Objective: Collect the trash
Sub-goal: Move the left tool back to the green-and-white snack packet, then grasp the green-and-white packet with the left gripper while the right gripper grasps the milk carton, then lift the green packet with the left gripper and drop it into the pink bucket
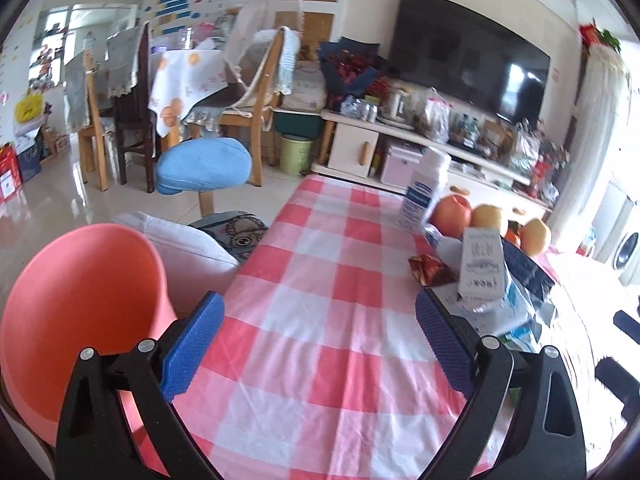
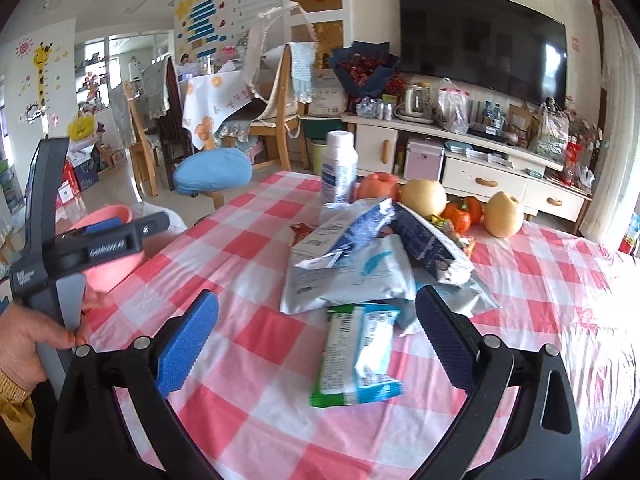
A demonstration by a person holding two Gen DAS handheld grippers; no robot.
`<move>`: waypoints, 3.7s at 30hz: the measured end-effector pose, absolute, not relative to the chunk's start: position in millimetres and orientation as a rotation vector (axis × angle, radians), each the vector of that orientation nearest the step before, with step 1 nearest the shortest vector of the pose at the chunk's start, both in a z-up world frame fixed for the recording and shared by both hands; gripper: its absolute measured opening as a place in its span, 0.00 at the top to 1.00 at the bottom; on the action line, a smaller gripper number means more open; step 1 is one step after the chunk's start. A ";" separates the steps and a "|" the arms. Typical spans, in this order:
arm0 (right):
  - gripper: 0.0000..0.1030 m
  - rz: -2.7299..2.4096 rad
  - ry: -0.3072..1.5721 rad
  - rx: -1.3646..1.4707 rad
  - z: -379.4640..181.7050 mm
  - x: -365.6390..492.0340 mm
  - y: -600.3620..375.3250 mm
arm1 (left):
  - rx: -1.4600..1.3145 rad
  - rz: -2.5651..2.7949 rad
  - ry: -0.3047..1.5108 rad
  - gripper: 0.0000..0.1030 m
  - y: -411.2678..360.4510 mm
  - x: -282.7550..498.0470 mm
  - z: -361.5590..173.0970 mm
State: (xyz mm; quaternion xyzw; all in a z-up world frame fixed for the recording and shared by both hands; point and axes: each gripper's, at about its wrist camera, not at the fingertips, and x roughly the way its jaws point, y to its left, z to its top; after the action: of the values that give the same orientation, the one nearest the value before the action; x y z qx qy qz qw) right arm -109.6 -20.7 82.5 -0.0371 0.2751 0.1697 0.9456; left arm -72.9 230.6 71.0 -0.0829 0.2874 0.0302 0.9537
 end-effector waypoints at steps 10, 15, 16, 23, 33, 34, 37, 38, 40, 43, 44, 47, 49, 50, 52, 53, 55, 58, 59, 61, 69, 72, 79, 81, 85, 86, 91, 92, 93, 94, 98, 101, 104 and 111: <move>0.04 0.257 0.566 -0.007 89.3 -94.7 -83.6 | -0.081 -0.027 0.637 0.07 178.0 -75.0 64.7; 0.04 0.195 0.585 0.082 88.1 -80.5 -126.6 | -0.039 -0.120 0.680 0.07 138.3 -77.4 55.3; 0.04 0.184 0.588 0.088 86.1 -79.1 -132.6 | -0.038 -0.141 0.691 0.07 131.4 -77.4 53.2; 0.04 0.146 0.615 0.206 77.3 -53.0 -176.3 | -0.086 -0.298 0.795 0.07 74.4 -76.5 35.4; 0.04 0.284 0.684 0.435 53.4 5.8 -193.0 | -0.201 -0.280 0.930 0.09 50.9 -48.6 8.0; 0.04 0.294 0.688 0.438 52.0 10.9 -191.4 | -0.206 -0.274 0.937 0.10 50.4 -46.0 6.0; 0.04 0.321 0.697 0.413 48.0 27.1 -184.1 | -0.205 -0.260 0.970 0.22 46.3 -40.9 -0.9; 0.04 0.330 0.701 0.402 46.2 33.4 -180.9 | -0.197 -0.255 0.963 0.22 45.2 -40.6 -0.6; 0.04 0.342 0.710 0.392 42.9 43.3 -176.9 | -0.170 -0.255 0.963 0.22 39.8 -39.9 -1.3; 0.04 0.364 0.725 0.380 37.4 55.6 -171.2 | -0.125 -0.255 0.960 0.22 30.9 -39.0 -1.5; 0.04 0.371 0.729 0.376 35.9 58.6 -169.6 | -0.107 -0.252 0.956 0.22 28.3 -39.1 -1.9; 0.07 0.390 0.756 0.360 29.3 69.1 -164.5 | -0.080 -0.246 0.943 0.28 21.6 -37.2 -2.2; 0.15 0.404 0.774 0.360 24.1 74.6 -162.0 | -0.070 -0.247 0.938 0.35 19.9 -36.3 -1.8; 0.22 0.408 0.781 0.358 22.6 76.5 -160.8 | -0.067 -0.245 0.936 0.39 19.8 -35.9 -1.6; 0.25 0.419 0.798 0.348 17.7 80.2 -157.1 | -0.058 -0.245 0.926 0.42 19.3 -35.4 -1.9; 0.26 0.419 0.801 0.341 17.6 81.0 -155.2 | -0.055 -0.245 0.923 0.44 19.3 -34.8 -1.6; 0.30 0.424 0.807 0.319 15.4 81.9 -151.0 | -0.057 -0.249 0.920 0.47 20.0 -34.1 -0.9; 0.39 0.430 0.820 0.282 12.5 80.9 -143.7 | -0.056 -0.253 0.916 0.51 23.2 -37.2 -0.5; 0.40 0.428 0.824 0.274 11.2 81.1 -142.3 | -0.055 -0.254 0.915 0.52 23.5 -36.5 -0.1; 0.40 0.426 0.828 0.255 9.7 79.4 -139.2 | -0.053 -0.258 0.911 0.55 24.3 -37.1 0.5; 0.41 0.402 0.833 0.167 10.2 69.4 -127.7 | -0.097 -0.286 0.914 0.61 33.1 -39.0 2.7; 0.41 0.375 0.826 0.151 11.1 63.2 -128.3 | -0.110 -0.295 0.910 0.62 36.9 -40.7 4.4; 0.41 0.331 0.799 0.160 16.5 49.0 -134.0 | -0.134 -0.322 0.889 0.64 45.9 -42.7 10.2; 0.41 0.320 0.785 0.177 20.0 44.5 -139.0 | -0.143 -0.330 0.880 0.64 49.4 -43.7 12.7; 0.41 0.304 0.751 0.221 28.4 34.5 -149.8 | -0.159 -0.343 0.860 0.64 55.6 -45.0 18.2; 0.41 0.304 0.746 0.229 31.0 34.8 -151.1 | -0.163 -0.346 0.856 0.65 57.2 -45.9 19.3; 0.41 0.305 0.715 0.259 41.7 20.8 -153.2 | -0.182 -0.360 0.823 0.65 67.8 -50.8 28.2; 0.41 0.307 0.709 0.265 43.4 16.7 -152.8 | -0.183 -0.362 0.814 0.65 70.1 -51.4 30.3; 0.41 0.309 0.704 0.272 44.8 13.8 -152.2 | -0.189 -0.363 0.806 0.65 73.3 -52.0 32.6; 0.41 0.311 0.701 0.277 46.1 11.1 -152.0 | -0.196 -0.362 0.798 0.65 77.2 -52.6 34.9; 0.41 0.313 0.680 0.282 52.6 0.0 -145.1 | -0.221 -0.353 0.778 0.65 91.8 -54.8 41.6; 0.41 0.321 0.674 0.285 55.2 -7.2 -137.8 | -0.236 -0.339 0.759 0.65 105.1 -57.8 46.4; 0.41 0.326 0.674 0.277 56.7 -14.3 -129.4 | -0.259 -0.324 0.739 0.65 119.9 -61.2 52.2; 0.41 0.361 0.680 0.246 61.7 -32.1 -99.7 | -0.306 -0.272 0.689 0.65 159.4 -67.9 64.3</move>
State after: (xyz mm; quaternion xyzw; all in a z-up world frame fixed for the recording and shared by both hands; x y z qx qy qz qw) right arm -32.1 -99.7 61.7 0.1196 0.3306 0.1758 0.9195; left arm -67.9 159.4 64.3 -0.1491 0.3353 -0.1323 0.9208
